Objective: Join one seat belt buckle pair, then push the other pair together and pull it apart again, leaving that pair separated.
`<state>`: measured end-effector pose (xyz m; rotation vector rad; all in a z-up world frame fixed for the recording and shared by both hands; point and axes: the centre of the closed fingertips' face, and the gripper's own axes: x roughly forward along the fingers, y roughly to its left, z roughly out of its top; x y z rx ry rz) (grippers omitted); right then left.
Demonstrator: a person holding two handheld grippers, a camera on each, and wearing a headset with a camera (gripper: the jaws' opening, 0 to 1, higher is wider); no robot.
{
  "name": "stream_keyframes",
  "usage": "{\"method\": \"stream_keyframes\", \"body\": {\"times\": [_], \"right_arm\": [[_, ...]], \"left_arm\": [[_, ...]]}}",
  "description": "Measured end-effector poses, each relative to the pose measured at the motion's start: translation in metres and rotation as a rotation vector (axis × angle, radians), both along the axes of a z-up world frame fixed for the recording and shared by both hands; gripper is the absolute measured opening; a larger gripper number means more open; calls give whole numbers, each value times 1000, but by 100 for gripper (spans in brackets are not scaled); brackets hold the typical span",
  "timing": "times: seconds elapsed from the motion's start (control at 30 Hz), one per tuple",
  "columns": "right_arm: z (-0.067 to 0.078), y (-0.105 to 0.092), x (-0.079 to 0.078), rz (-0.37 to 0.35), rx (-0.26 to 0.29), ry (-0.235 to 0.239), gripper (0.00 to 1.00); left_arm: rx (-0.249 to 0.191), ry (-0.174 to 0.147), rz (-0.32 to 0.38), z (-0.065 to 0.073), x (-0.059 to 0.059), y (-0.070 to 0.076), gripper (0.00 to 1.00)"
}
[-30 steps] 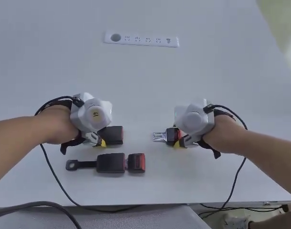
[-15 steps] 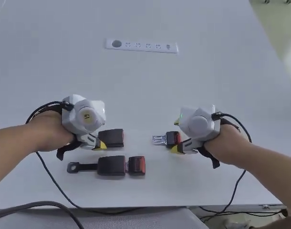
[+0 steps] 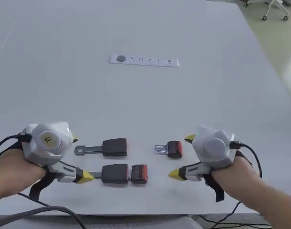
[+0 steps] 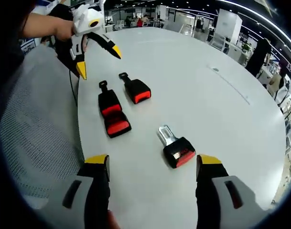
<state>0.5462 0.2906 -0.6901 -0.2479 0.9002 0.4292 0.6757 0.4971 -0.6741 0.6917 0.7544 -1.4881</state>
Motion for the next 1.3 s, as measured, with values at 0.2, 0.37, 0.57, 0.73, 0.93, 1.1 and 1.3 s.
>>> {"method": "stream_keyframes", "body": {"times": [0.2,0.37,0.57,0.73,0.93,1.1,1.3], "right_arm": [[1,7,-14,-6,-11,-8,81],[9,5,-15,-48,0,-26,83],[21,5,-21,-101,19,-64,93],[28,3,-28,-138,32,-84,100],[32,3,-31,-170,54,-94,100],[35,7,-30,-172,65,-105,100],[33,11,-31,-190,82,-107,100]], "left_arm": [[-29,-9,59,12,-7,18,94],[-28,-21,133,14,4,37,97],[-24,-37,173,15,4,54,100],[-26,-36,187,14,-2,60,100],[-36,-38,209,18,-5,61,100],[-64,-25,277,25,3,64,100],[-69,-22,307,25,13,72,100]]}}
